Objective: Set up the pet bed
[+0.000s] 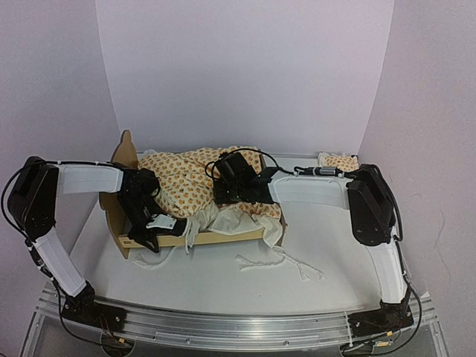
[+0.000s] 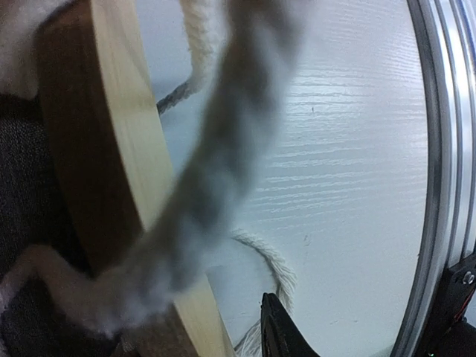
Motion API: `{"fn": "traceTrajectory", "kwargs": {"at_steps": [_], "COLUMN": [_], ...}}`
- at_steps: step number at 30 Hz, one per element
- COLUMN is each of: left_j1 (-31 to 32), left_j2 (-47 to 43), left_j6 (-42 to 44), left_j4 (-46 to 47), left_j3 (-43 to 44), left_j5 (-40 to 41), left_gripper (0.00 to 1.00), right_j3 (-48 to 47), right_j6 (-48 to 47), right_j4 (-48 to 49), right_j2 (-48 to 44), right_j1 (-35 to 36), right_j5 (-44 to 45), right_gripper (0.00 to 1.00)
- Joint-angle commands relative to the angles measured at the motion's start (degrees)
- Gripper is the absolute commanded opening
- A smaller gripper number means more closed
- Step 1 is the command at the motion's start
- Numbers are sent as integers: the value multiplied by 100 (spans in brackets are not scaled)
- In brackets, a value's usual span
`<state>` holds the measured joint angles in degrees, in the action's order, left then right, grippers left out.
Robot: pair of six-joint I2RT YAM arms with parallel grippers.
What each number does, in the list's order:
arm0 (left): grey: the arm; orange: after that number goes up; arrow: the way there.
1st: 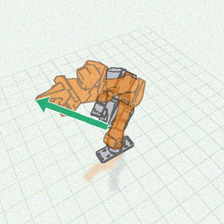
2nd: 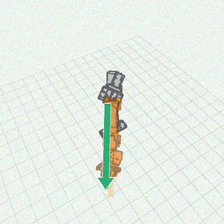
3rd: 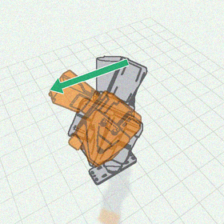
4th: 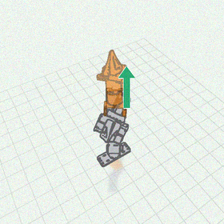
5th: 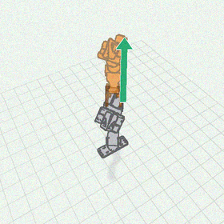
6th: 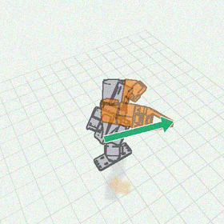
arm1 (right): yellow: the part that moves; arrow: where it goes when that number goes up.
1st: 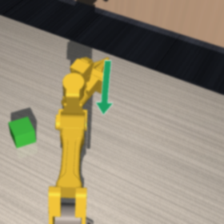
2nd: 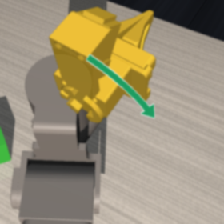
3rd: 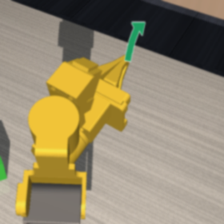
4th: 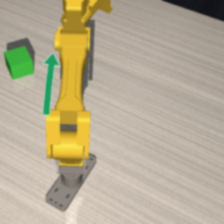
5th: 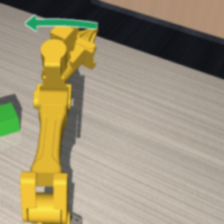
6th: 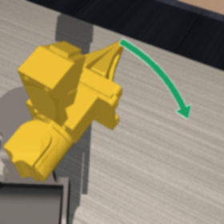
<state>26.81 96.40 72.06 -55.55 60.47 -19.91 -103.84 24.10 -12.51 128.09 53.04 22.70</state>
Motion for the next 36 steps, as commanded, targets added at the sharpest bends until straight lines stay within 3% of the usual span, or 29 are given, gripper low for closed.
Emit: {"fn": "traceTrajectory", "kwargs": {"at_steps": [1, 4, 12, 23, 25, 28, 30, 32, 36], "left_j1": [196, 193, 186, 187, 147, -131, -241, -246, -252], "left_j2": [392, 511, 68, -64, -16, 230, 404, 515, 512], "left_j6": [263, 239, 134, 208, -189, -873, -1272, -1369, -1331], "left_j4": [15, 115, -1636, -2230, -2075, -1568, -1182, -899, -367], "left_j3": [-478, -397, 1930, 2255, 2468, 2789, 2769, 2493, 1981], "left_j5": [728, 897, -806, -969, -1110, -1157, -697, -112, 569], "left_gripper": [32, 37, 60, 65, 63, 41, 28, 26, 31], "right_j3": [-7, -52, 21, -31, -5, 11, 21, 32, 74], "right_j6": [27, 30, 17, -17, -7, 8, 15, 13, 3], "right_j4": [82, 87, 92, 91, 91, 91, 88, 92, 94], "right_j2": [-316, -274, -311, -295, -315, -334, -347, -376, -424], "right_j1": [-23, -22, -22, -25, -22, -22, -24, -26, -26], "right_j5": [132, 113, 157, 95, 96, 97, 101, 112, 125], "right_gripper": [0, 0, 0, 0, 0, 0, 0, 0, 0]}}
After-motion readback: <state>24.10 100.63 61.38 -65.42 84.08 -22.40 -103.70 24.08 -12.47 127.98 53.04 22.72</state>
